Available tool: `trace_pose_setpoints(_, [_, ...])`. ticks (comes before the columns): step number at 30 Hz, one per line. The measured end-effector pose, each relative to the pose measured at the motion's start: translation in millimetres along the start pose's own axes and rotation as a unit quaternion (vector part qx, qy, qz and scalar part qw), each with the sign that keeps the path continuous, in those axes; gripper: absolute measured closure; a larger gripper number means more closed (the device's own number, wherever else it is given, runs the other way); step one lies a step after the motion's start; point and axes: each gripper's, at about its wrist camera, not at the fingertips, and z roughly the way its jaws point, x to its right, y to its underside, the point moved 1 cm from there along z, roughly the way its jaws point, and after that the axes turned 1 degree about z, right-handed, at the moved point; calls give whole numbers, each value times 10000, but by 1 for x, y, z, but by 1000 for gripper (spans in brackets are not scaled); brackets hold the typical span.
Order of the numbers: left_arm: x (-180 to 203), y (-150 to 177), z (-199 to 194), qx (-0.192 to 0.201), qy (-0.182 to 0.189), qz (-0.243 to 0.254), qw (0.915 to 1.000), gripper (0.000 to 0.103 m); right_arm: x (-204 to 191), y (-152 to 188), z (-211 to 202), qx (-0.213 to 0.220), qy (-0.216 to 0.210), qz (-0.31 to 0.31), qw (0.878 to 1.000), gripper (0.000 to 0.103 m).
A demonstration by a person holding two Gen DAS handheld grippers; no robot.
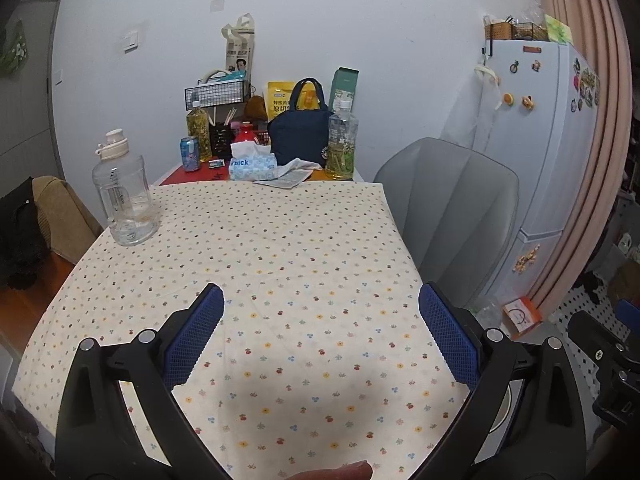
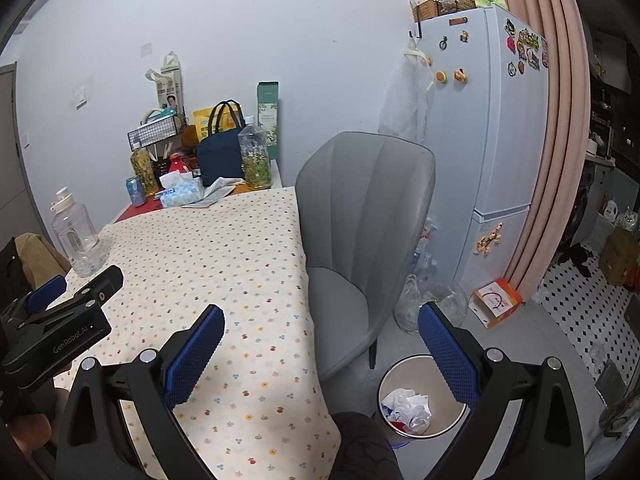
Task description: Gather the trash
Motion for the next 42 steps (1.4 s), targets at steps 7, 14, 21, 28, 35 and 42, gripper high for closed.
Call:
trace_pose_setpoints(7, [-4,4,-10,41,-51,6,10000,6,-3,5,-5,-30,-126,-36,9999,8])
trace_pose_setpoints(14, [-3,8,-16,80,-12,0,10000,6,-7,8,-10,28,-135,-110,9998,8])
trace_pose_setpoints(21, [-9,10,-16,77,-46,-52,9999,6,-8,9,-8,32,-106,-148,9998,8])
trace_pose_setpoints(28, [-14,12,-18,72,-98,-103,9999,6,-8,12,-5,-17,-131,-151,9998,8])
trace_pose_setpoints(35, [-14,12,-18,60,-112,-105,9999,6,-8,12,-5,-25,-131,-156,9998,8])
trace_pose_setpoints(42, [-16,14,-16,37,-122,-107,9999,6,-9,14,-5,-39,-146,-179,9997,8])
